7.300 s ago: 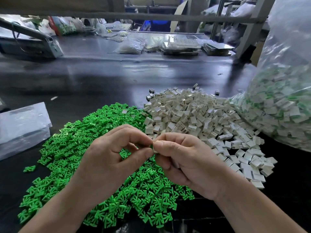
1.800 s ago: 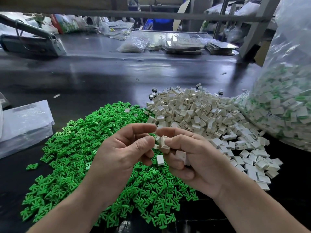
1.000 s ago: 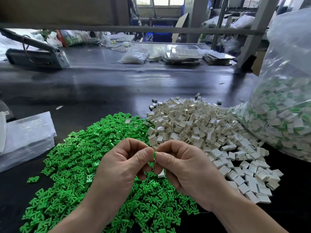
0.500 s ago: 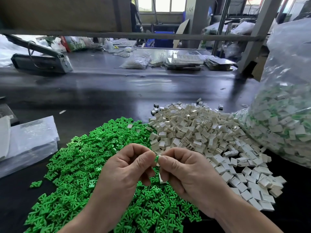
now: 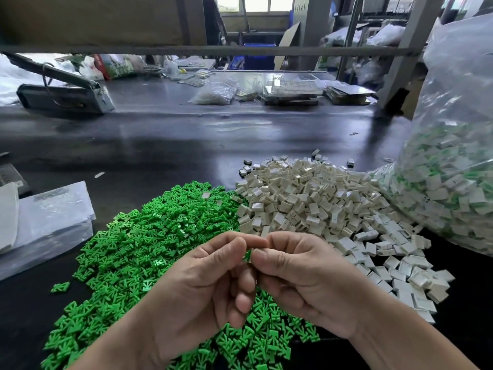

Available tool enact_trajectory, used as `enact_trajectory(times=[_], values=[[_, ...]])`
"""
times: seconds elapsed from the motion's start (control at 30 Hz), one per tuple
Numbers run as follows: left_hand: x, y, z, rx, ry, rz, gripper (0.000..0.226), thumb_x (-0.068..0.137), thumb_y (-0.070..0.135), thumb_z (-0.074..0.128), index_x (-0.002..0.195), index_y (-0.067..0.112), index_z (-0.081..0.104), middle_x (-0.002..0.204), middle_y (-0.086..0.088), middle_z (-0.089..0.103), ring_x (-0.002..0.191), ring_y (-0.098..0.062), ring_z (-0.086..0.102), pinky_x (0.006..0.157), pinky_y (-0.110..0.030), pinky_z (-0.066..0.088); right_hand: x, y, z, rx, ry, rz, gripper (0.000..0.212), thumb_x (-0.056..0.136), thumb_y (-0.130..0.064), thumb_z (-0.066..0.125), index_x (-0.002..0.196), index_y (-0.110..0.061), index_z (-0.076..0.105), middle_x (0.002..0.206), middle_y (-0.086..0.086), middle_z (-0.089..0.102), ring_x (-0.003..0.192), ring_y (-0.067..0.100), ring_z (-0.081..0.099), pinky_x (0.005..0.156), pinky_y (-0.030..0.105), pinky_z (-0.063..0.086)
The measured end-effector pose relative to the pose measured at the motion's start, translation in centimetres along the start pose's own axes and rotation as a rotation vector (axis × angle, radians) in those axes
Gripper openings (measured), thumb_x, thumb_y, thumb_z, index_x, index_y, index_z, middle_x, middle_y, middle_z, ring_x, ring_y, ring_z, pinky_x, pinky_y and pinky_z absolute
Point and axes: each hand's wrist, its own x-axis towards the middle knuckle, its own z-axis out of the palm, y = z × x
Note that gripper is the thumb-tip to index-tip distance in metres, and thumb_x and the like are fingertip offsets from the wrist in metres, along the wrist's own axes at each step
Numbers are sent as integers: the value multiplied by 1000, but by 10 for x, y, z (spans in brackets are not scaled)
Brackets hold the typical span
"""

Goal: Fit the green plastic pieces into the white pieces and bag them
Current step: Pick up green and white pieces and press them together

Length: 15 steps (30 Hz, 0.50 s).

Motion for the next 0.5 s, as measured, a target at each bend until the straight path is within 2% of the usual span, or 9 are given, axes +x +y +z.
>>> enact_trajectory(times=[0.17,0.3,0.43,0.5], values=[[2,-3,0,-29,22,22,27,76,22,83,97,10,71,56,-8,58,41,-17,58,38,-23,49,1,2,6,2,24,-21,14,83,-28,74,82,-16,69,66,12,53,36,6,36,30,14,24],[4,-4,0,-66,35,65,42,71,25,87,106,9,71,59,-9,61,44,-17,60,39,-24,50,2,5,9,73,39,-64,31,88,-31,67,92,-2,63,60,7,50,35,6,35,30,14,24],[2,0,0,-24,12,71,34,74,20,85,104,10,72,61,-11,65,47,-18,64,41,-24,52,3,9,12,104,41,-73,33,88,-31,67,91,1,60,62,9,48,35,6,35,30,14,24],[1,1,-1,-12,14,70,31,76,18,83,103,9,72,62,-12,66,48,-19,66,42,-25,53,5,10,12,103,40,-50,45,86,-30,68,102,11,57,64,7,50,36,6,36,30,14,24]])
